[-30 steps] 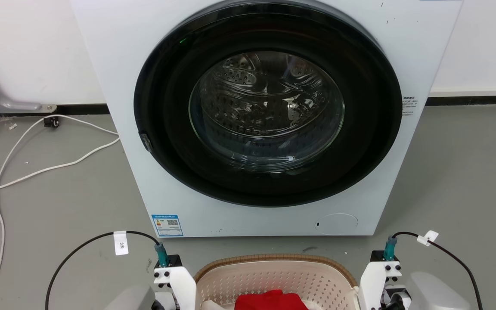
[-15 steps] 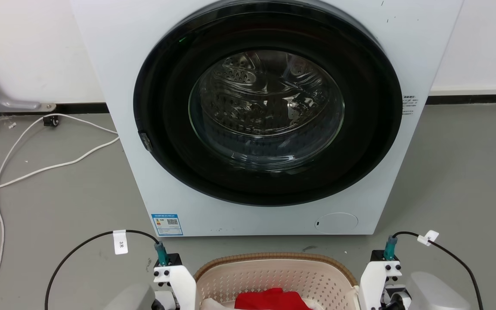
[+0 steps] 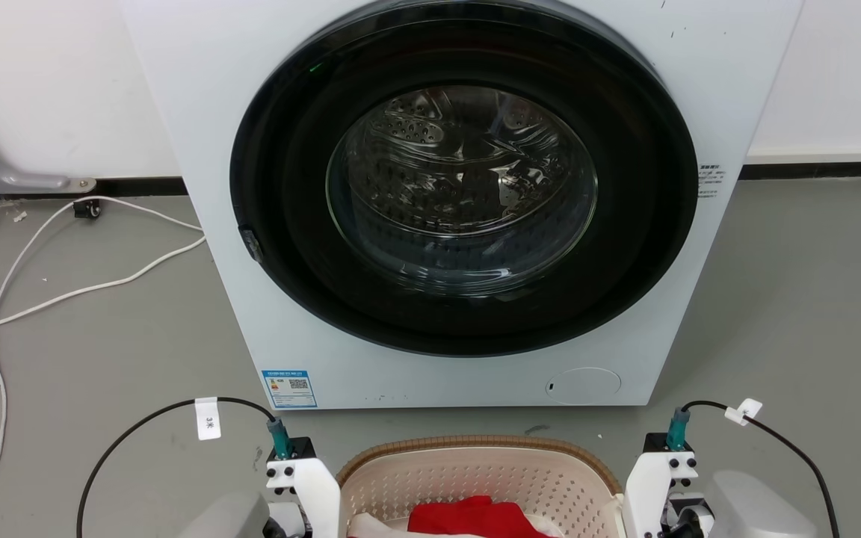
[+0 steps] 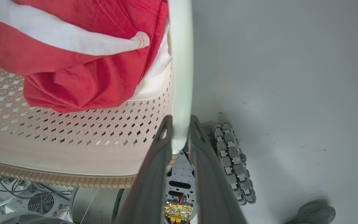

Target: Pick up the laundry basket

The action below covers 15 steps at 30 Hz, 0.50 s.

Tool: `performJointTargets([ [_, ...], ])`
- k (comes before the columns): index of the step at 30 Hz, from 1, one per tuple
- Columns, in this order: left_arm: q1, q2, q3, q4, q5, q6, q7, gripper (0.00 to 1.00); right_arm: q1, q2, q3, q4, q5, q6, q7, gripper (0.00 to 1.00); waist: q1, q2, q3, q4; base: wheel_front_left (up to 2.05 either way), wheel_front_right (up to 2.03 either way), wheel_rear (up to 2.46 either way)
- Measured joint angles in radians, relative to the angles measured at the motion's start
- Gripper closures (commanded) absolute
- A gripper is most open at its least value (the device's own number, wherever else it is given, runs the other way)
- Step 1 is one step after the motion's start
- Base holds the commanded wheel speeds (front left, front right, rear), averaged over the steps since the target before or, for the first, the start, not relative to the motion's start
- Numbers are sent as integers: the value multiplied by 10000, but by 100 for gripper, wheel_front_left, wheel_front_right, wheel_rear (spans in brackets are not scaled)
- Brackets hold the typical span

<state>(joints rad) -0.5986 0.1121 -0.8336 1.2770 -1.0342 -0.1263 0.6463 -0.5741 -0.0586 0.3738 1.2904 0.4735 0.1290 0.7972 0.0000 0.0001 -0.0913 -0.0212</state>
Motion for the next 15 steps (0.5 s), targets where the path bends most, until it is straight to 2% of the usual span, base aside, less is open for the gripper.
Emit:
performJointTargets([
  [15, -35, -2, -199, -15, -92, 0, -307, 100, -43, -2, -4, 0, -56, 0, -81, 100, -1, 0, 67, 18, 0, 0, 0],
])
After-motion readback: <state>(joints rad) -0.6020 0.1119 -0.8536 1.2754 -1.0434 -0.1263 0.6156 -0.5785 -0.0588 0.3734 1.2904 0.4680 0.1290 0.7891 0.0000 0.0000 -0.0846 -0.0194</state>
